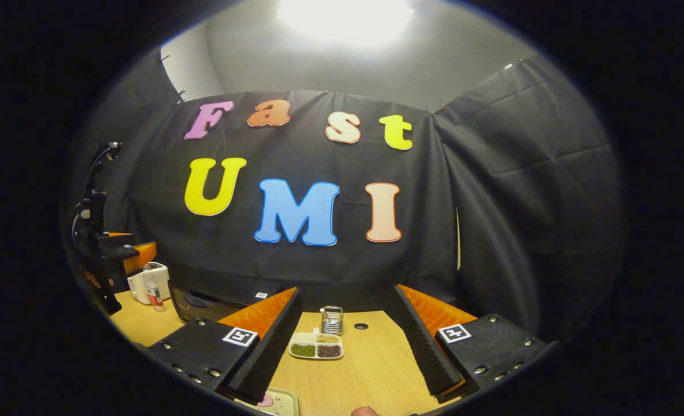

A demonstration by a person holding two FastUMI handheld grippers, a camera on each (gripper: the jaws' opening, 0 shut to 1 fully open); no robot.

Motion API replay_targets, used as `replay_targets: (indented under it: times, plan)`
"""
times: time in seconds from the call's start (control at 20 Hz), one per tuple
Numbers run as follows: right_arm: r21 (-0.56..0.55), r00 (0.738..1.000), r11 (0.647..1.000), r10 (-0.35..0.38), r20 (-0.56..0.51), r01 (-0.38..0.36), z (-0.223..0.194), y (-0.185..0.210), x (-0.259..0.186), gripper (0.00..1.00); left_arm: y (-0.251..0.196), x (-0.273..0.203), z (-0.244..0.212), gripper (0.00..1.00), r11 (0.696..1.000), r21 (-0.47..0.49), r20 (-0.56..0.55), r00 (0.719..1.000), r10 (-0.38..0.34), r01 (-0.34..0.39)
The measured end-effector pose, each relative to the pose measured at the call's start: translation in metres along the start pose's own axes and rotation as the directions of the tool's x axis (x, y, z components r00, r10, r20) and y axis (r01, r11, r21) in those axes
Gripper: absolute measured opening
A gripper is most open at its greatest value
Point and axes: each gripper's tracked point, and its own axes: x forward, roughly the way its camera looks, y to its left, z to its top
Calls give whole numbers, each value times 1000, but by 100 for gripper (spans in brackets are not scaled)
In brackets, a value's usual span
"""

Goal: Open the electric oven with the left hand, put the food in, and close the electric oven.

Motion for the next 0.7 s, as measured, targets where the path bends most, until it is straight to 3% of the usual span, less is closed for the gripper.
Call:
replay_targets:
  times: [0.05,0.15,0.2,0.55,0.7]
  plan:
    - [2,1000,1000,-17,-7,17,-1,-1,1,98,-3,10,-8,99,1000,1,-10,1000,-10,10]
    - [-6,999,999,-47,-14,47,-1,-5,1,98,-10,26,-23,95,999,-9,-31,999,-32,32]
    - [-14,998,998,-62,-15,61,-1,-6,0,98,-13,34,-30,99,999,-10,-44,998,-39,39]
    - [-38,987,988,-152,-53,151,-8,-16,-6,98,-37,82,-81,99,994,-2,-116,987,-113,113]
    - [-52,981,982,-183,-64,179,-12,-17,-9,98,-42,103,-100,92,993,3,-142,983,-118,119]
